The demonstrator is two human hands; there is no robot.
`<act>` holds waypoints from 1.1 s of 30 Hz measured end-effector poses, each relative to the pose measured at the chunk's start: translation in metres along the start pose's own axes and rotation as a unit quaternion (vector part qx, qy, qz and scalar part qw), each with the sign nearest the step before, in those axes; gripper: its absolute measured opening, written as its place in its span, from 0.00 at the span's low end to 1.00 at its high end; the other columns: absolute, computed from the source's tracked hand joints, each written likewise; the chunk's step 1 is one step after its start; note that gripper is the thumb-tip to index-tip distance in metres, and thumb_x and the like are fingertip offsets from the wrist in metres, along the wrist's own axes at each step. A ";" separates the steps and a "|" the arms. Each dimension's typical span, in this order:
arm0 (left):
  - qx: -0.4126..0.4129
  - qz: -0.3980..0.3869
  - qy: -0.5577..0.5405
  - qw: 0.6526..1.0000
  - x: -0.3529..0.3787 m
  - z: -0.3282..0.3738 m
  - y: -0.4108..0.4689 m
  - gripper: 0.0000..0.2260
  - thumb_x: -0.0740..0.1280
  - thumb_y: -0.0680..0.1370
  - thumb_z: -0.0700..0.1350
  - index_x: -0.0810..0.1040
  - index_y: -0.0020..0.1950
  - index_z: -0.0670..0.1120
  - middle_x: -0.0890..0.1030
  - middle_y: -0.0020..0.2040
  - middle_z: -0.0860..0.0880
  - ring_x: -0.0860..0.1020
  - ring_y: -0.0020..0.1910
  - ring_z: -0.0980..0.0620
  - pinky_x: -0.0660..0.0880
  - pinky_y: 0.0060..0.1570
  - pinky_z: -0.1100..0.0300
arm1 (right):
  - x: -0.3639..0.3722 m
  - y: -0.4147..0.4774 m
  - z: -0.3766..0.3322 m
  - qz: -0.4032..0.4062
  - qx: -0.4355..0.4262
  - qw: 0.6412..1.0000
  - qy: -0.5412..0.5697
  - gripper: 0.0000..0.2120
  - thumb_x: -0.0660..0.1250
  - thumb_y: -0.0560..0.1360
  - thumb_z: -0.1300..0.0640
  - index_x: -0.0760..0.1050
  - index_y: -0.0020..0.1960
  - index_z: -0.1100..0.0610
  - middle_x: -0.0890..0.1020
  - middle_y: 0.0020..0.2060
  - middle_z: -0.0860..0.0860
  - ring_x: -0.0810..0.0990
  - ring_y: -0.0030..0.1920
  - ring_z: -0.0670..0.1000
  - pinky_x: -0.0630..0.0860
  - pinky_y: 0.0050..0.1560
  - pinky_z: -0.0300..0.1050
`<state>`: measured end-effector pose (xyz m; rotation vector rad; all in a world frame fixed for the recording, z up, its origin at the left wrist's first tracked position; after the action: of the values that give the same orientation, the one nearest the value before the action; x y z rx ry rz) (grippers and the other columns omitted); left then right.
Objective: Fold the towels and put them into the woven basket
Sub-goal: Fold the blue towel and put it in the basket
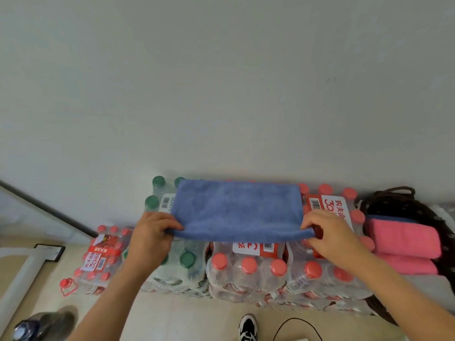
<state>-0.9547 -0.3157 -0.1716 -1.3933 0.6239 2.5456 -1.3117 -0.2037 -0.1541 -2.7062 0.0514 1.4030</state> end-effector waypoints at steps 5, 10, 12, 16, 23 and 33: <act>0.006 -0.008 0.048 0.999 -0.005 0.012 -0.002 0.15 0.63 0.61 0.29 0.84 0.32 0.47 0.84 0.39 0.51 0.77 0.40 0.45 0.78 0.39 0.53 | -0.003 0.003 -0.017 -0.064 -0.023 0.992 -0.104 0.16 0.65 0.62 0.62 0.66 0.38 0.42 0.71 0.46 0.39 0.71 0.49 0.45 0.72 0.49 0.45; 0.089 -0.064 0.015 0.994 0.040 0.085 0.017 0.18 0.56 0.74 0.45 0.82 0.55 0.46 0.81 0.57 0.47 0.76 0.57 0.48 0.74 0.55 0.57 | 0.022 0.028 -0.076 -0.040 -0.036 0.998 -0.015 0.17 0.63 0.74 0.58 0.73 0.62 0.51 0.69 0.68 0.45 0.65 0.69 0.45 0.59 0.66 0.36; 0.079 -0.140 0.051 0.986 0.077 0.099 0.018 0.24 0.51 0.78 0.53 0.71 0.70 0.47 0.70 0.71 0.45 0.67 0.71 0.45 0.69 0.66 0.50 | 0.053 0.041 -0.089 -0.051 -0.033 0.998 -0.019 0.24 0.59 0.79 0.51 0.63 0.74 0.52 0.60 0.76 0.49 0.55 0.76 0.47 0.54 0.74 0.43; 0.052 -0.170 0.131 0.975 0.104 0.091 0.004 0.29 0.43 0.80 0.61 0.52 0.78 0.50 0.53 0.79 0.50 0.49 0.78 0.48 0.55 0.72 0.43 | 0.090 0.043 -0.077 -0.047 -0.029 0.991 -0.120 0.29 0.38 0.79 0.40 0.48 0.78 0.48 0.50 0.78 0.47 0.45 0.77 0.47 0.42 0.76 0.46; 0.008 -0.141 0.165 0.976 0.083 0.069 -0.003 0.28 0.40 0.81 0.62 0.56 0.78 0.53 0.59 0.77 0.48 0.59 0.76 0.47 0.53 0.71 0.47 | 0.089 0.036 -0.048 -0.013 0.009 0.981 -0.191 0.33 0.35 0.76 0.37 0.45 0.78 0.49 0.49 0.78 0.48 0.46 0.78 0.50 0.43 0.74 0.54; -0.271 -0.074 0.100 0.954 0.034 0.037 0.005 0.39 0.70 0.70 0.60 0.61 0.72 0.41 0.69 0.67 0.39 0.68 0.62 0.38 0.66 0.61 0.48 | 0.088 0.036 -0.052 -0.035 0.018 0.977 -0.209 0.36 0.28 0.72 0.37 0.36 0.77 0.48 0.42 0.78 0.48 0.39 0.77 0.50 0.39 0.74 0.54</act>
<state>-1.0039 -0.3059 -0.1810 -1.7951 -0.1828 2.5759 -1.2213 -0.2436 -0.1982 -2.3015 -0.0497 1.8918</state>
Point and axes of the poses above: each hand's wrist, its own y-axis towards the middle knuckle, its own x-axis out of the palm, z = x × y, the point moved 4 cm from there along y, towards the middle knuckle
